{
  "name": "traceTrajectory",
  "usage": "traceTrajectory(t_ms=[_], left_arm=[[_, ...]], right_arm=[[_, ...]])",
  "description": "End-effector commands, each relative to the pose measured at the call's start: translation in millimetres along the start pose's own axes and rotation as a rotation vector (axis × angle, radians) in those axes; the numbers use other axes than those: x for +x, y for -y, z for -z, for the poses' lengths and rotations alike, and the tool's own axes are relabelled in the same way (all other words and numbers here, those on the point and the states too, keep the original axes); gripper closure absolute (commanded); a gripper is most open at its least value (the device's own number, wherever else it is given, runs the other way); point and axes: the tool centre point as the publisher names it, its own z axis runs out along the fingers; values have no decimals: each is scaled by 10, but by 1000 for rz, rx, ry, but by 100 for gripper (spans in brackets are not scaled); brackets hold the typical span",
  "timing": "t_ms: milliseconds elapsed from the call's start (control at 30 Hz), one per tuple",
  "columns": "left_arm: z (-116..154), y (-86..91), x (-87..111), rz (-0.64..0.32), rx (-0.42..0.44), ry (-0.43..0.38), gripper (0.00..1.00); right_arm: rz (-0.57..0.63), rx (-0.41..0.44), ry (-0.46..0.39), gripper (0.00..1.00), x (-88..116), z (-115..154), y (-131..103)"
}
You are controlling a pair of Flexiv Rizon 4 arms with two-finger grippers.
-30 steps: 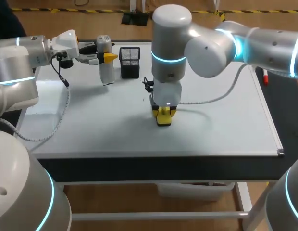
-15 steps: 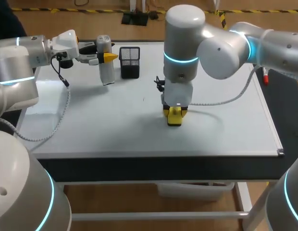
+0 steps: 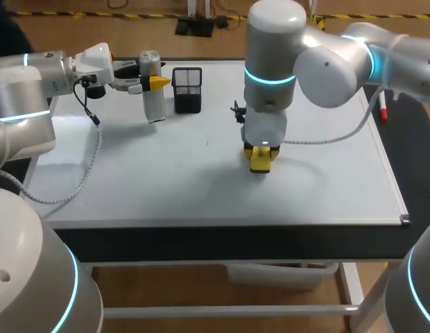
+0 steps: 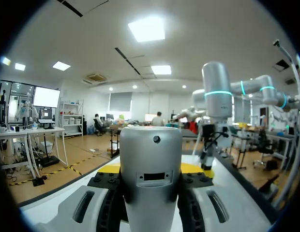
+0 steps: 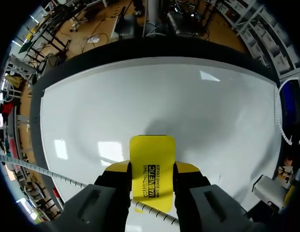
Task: Pick up the inspection probe, press it on each red-marked spot on the whiteboard one by one, put down the probe, pick up the eraser, and wipe off all the red marks.
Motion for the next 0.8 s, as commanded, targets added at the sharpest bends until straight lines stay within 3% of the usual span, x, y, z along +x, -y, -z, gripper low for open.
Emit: traceTrajectory(t_ms=[33, 200, 800], left_arm=[[4, 16, 8, 0, -1, 1, 100], [4, 16, 8, 0, -1, 1, 100], [4, 16, 8, 0, -1, 1, 100]], right_arm=[[-6, 18, -2, 100, 180, 260, 63], [-11, 41, -18, 100, 263, 408, 189], [-11, 41, -18, 100, 263, 408, 189]])
